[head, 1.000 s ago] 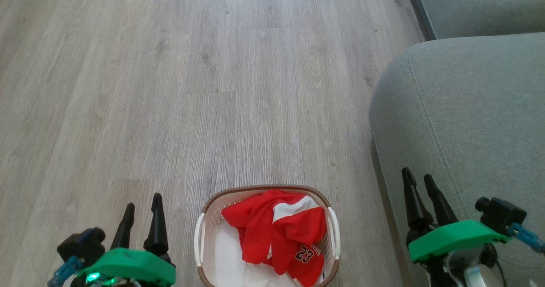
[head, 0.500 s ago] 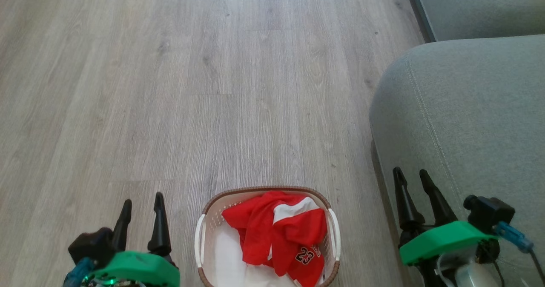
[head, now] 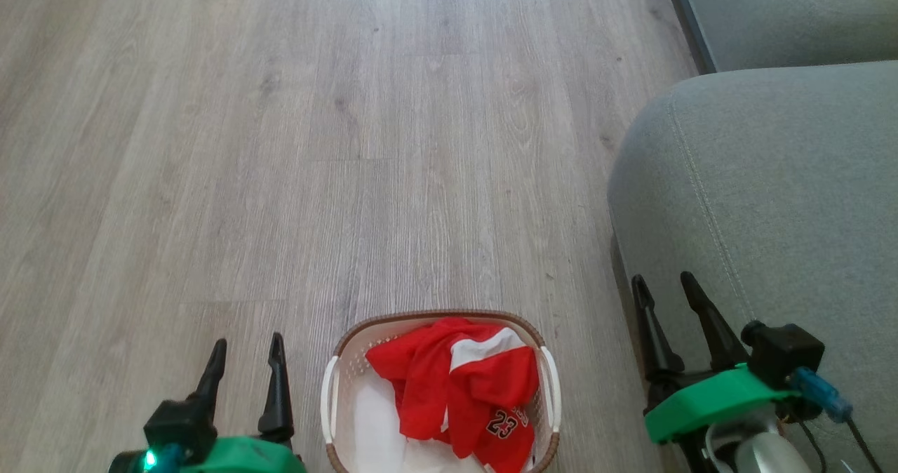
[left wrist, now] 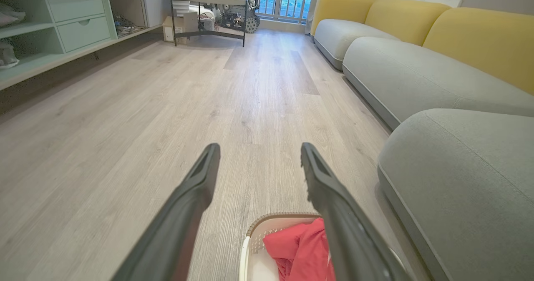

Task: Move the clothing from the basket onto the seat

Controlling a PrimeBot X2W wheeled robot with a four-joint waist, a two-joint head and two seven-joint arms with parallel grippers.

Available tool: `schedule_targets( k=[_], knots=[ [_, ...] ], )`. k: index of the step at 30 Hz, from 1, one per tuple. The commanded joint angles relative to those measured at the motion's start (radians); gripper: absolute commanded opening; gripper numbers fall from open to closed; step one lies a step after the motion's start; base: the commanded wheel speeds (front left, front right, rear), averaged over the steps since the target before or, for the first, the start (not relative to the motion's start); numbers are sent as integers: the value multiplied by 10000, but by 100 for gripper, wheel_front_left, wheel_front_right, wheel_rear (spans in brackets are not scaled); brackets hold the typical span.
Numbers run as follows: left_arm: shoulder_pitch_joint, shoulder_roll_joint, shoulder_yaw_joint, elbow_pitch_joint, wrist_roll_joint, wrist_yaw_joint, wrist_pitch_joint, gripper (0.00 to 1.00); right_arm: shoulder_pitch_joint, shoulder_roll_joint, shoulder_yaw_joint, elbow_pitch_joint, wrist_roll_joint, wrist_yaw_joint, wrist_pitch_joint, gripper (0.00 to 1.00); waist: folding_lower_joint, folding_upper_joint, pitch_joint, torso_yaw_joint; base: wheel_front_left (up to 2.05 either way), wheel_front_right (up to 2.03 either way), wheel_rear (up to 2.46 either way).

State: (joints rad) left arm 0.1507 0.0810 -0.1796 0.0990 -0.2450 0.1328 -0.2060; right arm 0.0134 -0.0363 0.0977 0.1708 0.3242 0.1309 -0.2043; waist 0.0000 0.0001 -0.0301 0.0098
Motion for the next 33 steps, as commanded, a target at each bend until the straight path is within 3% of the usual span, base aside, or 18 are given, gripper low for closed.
schedule_targets(
  k=[1, 14, 33],
  knots=[
    [-281, 81, 260, -443, 432, 77, -210, 100, -164, -126, 271, -440, -424, -2, -224, 100, 0, -1, -19, -5, 0, 0, 0],
    [51, -44, 327, -653, 1604, 183, -557, 100, -11, -139, 422, -375, -1843, -2, -575, 100, 0, -1, -158, -3, 0, 0, 0],
    [49, -213, 568, -484, 1525, -99, -557, 100, -29, -139, 460, -174, -1831, -2, -575, 100, 0, -1, -118, -1, 0, 0, 0]
  ],
)
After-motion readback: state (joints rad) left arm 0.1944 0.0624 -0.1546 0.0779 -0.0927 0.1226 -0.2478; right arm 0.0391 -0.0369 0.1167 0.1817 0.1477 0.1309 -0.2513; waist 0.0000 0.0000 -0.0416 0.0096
